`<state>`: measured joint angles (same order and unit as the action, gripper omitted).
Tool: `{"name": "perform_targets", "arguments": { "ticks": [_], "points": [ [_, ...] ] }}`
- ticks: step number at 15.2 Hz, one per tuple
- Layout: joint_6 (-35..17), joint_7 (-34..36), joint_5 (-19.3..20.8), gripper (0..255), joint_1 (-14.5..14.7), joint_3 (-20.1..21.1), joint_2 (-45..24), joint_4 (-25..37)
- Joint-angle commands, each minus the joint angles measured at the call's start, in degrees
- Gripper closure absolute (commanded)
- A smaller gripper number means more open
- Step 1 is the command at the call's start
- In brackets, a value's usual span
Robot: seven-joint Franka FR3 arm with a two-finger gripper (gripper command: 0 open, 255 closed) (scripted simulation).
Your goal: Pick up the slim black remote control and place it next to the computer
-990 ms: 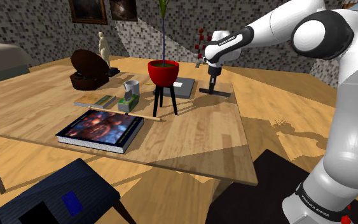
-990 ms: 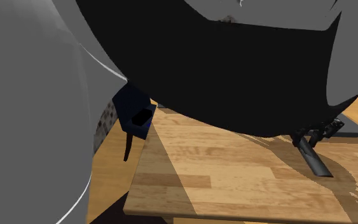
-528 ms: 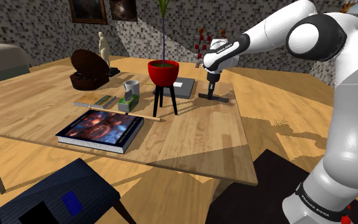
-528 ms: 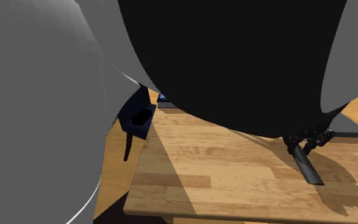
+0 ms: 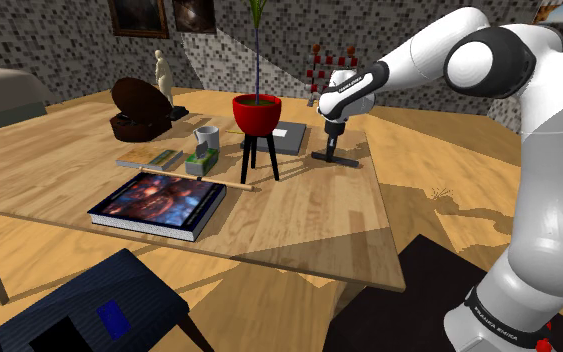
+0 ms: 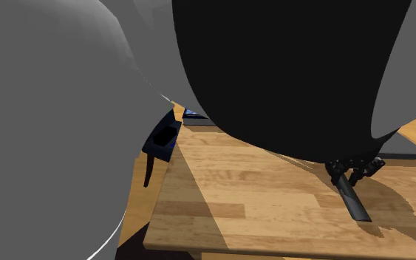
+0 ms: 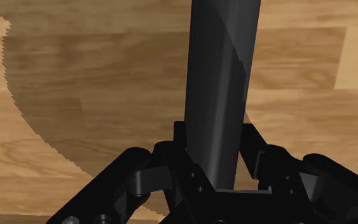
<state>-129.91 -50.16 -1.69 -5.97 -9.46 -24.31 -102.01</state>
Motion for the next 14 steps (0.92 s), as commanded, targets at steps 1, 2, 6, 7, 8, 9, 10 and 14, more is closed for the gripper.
{"name": "perform_targets", "arguments": {
  "ticks": [1,2,6,7,8,9,10,14],
  "points": [
    [-0.1,0.0,0.0,255,0.0,0.0,0.0,0.0],
    [-0.1,0.0,0.0,255,0.0,0.0,0.0,0.0],
    [-0.1,0.0,0.0,0,0.0,0.0,0.0,0.0],
    [-0.1,0.0,0.0,0,0.0,0.0,0.0,0.0],
    [-0.1,0.0,0.0,0,0.0,0.0,0.0,0.0],
    [-0.1,0.0,0.0,0,0.0,0.0,0.0,0.0],
    [1.4,0.1,0.2,0,0.1,-0.1,1.1,0.4],
    [5.7,0.5,0.7,0,0.5,-0.3,3.8,1.9]
  ]
}}
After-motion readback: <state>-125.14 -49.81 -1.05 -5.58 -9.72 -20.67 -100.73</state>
